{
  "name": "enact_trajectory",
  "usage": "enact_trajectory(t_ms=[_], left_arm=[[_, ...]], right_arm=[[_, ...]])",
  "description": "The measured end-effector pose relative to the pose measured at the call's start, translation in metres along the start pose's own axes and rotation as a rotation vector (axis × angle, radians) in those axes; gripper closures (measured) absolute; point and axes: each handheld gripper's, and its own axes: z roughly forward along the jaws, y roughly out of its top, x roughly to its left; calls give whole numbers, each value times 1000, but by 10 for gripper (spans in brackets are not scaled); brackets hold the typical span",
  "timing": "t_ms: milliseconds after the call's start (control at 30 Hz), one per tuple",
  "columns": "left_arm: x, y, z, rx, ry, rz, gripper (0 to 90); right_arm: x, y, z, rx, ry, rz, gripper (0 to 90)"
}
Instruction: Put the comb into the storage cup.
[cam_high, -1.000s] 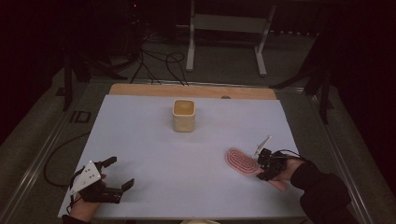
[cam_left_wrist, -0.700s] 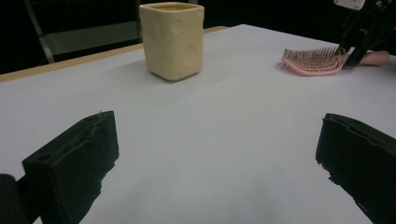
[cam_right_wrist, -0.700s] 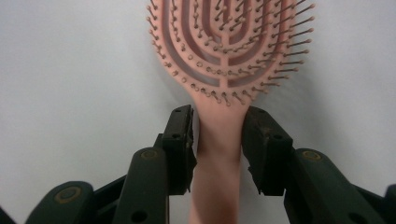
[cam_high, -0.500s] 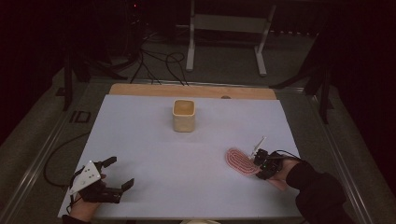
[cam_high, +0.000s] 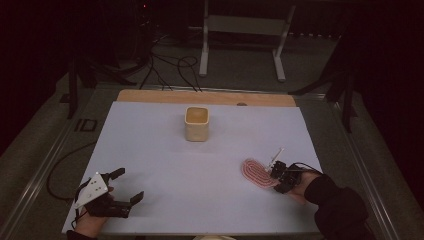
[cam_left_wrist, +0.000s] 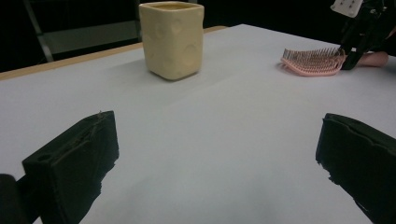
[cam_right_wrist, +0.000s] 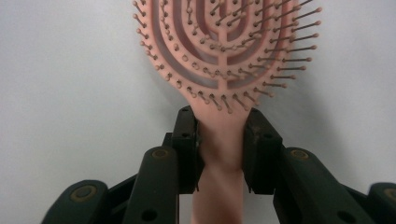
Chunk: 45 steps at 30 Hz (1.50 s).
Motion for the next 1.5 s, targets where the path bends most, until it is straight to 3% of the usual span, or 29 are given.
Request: enact_trajectory(t_ms=[367, 600, 867, 1167, 1233, 1500], left_arm=[[0, 0, 1, 4, 0, -1, 1], [0, 0, 1, 7, -1, -1, 1], [0, 0, 1, 9, 0, 2, 1], [0, 0, 1, 8, 1, 1, 1], [0, 0, 1, 8, 2, 1, 1], [0, 0, 1, 8, 2, 4, 1]], right_arm=[[2, -6, -2, -51, -14, -12, 706], [-3, -8, -6, -118, -10, 20, 706], [-3, -5, -16, -174, -21, 4, 706], [1, 3, -17, -266, 15, 8, 706], [2, 5, -18, -294, 32, 29, 706], [9, 15, -17, -353, 73, 18, 706]])
